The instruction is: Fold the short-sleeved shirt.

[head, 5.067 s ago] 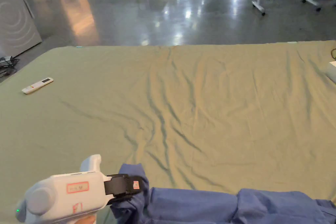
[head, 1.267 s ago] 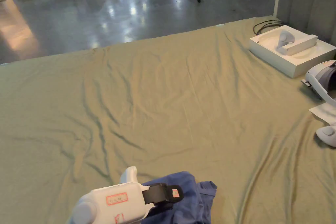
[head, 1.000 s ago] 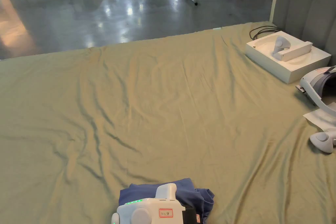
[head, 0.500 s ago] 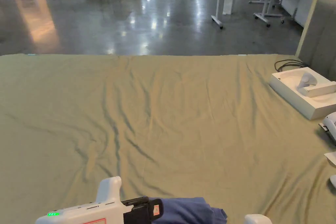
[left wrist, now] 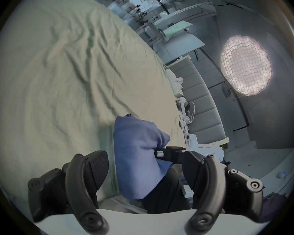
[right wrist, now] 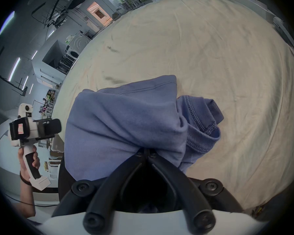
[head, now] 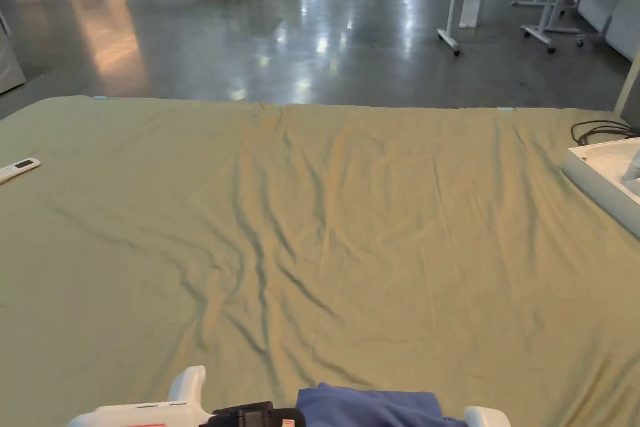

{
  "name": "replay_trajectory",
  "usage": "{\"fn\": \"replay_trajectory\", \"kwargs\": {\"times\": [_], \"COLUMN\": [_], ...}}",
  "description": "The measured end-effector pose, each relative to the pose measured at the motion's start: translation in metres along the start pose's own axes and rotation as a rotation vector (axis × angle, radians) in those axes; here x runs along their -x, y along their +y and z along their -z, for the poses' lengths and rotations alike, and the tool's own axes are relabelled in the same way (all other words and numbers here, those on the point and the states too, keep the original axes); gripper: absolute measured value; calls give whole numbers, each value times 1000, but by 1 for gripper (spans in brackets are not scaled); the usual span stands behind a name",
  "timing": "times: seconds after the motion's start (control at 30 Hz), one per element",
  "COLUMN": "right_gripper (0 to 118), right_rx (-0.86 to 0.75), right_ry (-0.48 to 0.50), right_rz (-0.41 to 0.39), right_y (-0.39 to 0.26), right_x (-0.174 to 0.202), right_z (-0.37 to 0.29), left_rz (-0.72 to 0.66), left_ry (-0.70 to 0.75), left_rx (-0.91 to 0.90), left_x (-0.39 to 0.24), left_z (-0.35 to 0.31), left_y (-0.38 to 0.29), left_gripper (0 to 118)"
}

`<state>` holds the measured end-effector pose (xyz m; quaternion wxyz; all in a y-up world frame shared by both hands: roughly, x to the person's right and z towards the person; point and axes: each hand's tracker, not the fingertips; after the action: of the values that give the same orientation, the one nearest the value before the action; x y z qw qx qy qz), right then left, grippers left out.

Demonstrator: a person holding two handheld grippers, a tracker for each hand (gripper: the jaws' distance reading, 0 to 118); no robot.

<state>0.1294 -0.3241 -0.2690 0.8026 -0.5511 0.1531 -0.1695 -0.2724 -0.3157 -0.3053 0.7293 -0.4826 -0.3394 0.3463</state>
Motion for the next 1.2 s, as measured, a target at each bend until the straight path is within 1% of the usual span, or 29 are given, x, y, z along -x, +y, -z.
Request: {"fn": "replay_trajectory", "kwargs": {"times": [0.03,0.1,0.13,0.17,0.2,0.23,0.27,0.3,0.33,0.37,0.4,0.43,0.5,0.53,0.6,0.63,0.67,0.73,0.77,0.8,0.83,0.87,0.9,0.97,1.0,1.07,1.1,1.13,1.2], "right_gripper": [0,0,0,0,0,0,0,0,0,0,0,0,0,0,0,0,0,0,0,0,0,0,0,0,0,0,0,0,0], "right_rx": [5,14,15,14,13,11,7,2,-2,-5,-5,-3,5,9,18,20,-6,-105,-142,-171,-188,-208,-218,-237,-237,-240,-237,-235,-231], "right_ry": [2,11,13,13,13,10,6,5,4,5,7,12,27,32,34,30,28,51,73,104,135,159,164,168,165,145,136,129,124], "right_rz": [-2,-15,-22,-24,-25,-27,-32,-37,-38,-38,-38,-35,-25,-21,-14,-11,-15,-60,-53,-40,-33,-26,-38,-75,-90,-93,-88,-78,-61], "right_y": [1,2,2,1,1,1,-1,-2,-3,-3,-3,-2,1,2,4,5,4,1,0,0,0,-1,-4,-12,-16,-22,-24,-25,-25], "right_x": [-1,0,0,0,0,2,3,3,3,4,4,3,-2,-2,1,4,12,23,30,34,37,40,41,44,43,40,38,36,33], "right_z": [0,-2,-2,-2,-2,-2,-2,-2,-2,-3,-3,-3,-4,-4,-7,-13,-23,-44,-56,-66,-74,-82,-91,-104,-109,-113,-113,-112,-107], "left_rz": [-13,-84,-111,-110,-88,-79,-106,-165,-220,-222,-186,-140,-183,-177,-120,-127,-125,-103,-74,-53,-29,12,35,8,1,19,2,-21,-91], "left_ry": [-4,-24,-11,1,15,-5,-52,-59,-63,-68,-26,51,6,10,34,27,9,-45,-59,-44,-19,39,76,197,255,359,408,433,473], "left_rx": [36,112,153,194,205,167,135,115,119,136,144,157,124,129,116,116,103,49,16,-6,-21,-38,-48,-70,-87,-111,-136,-154,-202], "left_x": [7,24,27,31,33,33,31,30,33,33,29,30,24,20,7,0,-8,-27,-35,-39,-43,-51,-48,-38,-20,-5,5,4,29], "left_z": [10,32,42,52,61,62,62,64,68,74,82,85,79,76,67,61,51,25,8,-10,-28,-54,-79,-125,-154,-197,-216,-226,-249], "left_y": [4,6,6,6,3,2,4,4,2,0,-2,-4,-7,-6,-6,-5,-3,5,13,22,30,39,49,64,77,92,99,104,116], "left_gripper": [94,94,94,94,94,94,94,90,78,53,31,30,30,30,29,29,29,29,29,29,29,29,29,29,29,29,29,29,29]}}
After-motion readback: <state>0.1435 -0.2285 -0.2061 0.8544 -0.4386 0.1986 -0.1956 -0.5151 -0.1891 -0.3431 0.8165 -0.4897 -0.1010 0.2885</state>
